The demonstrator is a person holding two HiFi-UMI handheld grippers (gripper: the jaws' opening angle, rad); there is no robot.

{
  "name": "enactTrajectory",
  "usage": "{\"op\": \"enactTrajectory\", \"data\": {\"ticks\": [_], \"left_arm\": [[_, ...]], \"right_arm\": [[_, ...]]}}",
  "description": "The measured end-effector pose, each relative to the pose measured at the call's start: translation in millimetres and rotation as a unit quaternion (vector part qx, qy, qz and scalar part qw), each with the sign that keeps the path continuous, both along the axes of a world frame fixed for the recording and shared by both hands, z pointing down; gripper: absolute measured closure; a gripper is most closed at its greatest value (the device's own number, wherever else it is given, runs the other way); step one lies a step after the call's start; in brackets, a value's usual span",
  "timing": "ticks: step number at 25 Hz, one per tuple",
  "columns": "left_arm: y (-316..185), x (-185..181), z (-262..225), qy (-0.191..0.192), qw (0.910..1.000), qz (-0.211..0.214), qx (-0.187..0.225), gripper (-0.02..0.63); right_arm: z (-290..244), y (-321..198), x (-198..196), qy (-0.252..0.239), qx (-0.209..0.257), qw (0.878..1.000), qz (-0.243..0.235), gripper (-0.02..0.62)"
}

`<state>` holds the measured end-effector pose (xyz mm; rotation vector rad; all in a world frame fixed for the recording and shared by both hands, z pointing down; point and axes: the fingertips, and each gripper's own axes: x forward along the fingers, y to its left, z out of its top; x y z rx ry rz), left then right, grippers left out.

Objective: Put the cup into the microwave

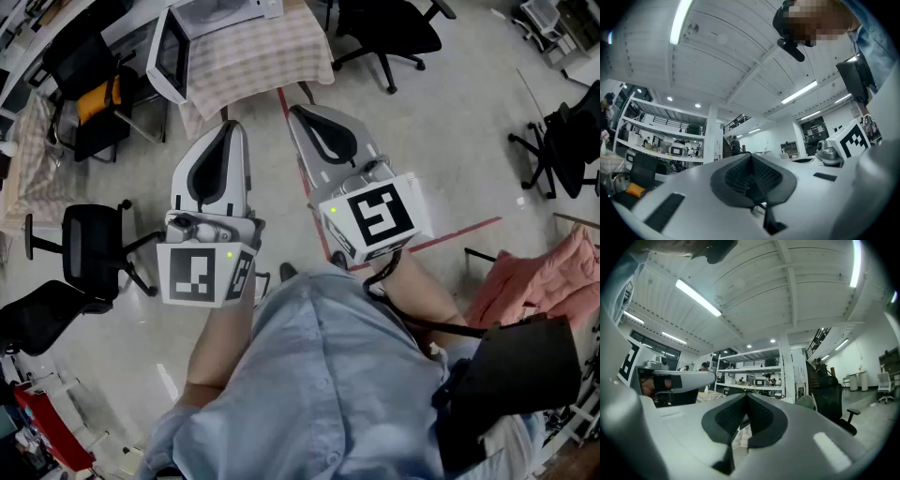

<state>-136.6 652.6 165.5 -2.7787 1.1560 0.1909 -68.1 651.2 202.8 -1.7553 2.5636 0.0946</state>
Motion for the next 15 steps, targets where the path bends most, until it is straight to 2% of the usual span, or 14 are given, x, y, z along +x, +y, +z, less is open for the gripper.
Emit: {"op": "enactTrajectory", "data": {"ticks": [8, 12, 15], "left_arm": [[7.7, 12.9, 3.2, -0.008, 0.9999, -0.006, -0.002, 0.601], [10.8, 27.5, 1.1, -0.010, 0.9999, -0.012, 0.006, 0.601], [17.5, 40.9, 7.5, -0.011, 0.9999, -0.013, -0.003, 0.601]], "right_arm": [[2.9, 8.0, 9.9, -0.005, 0.000, 1.000, -0.010, 0.594], [2.3, 9.1, 28.4, -0.024, 0.002, 1.000, -0.009, 0.594], [5.5, 17.5, 38.2, -0.021, 0.004, 0.999, -0.024, 0.594]]}}
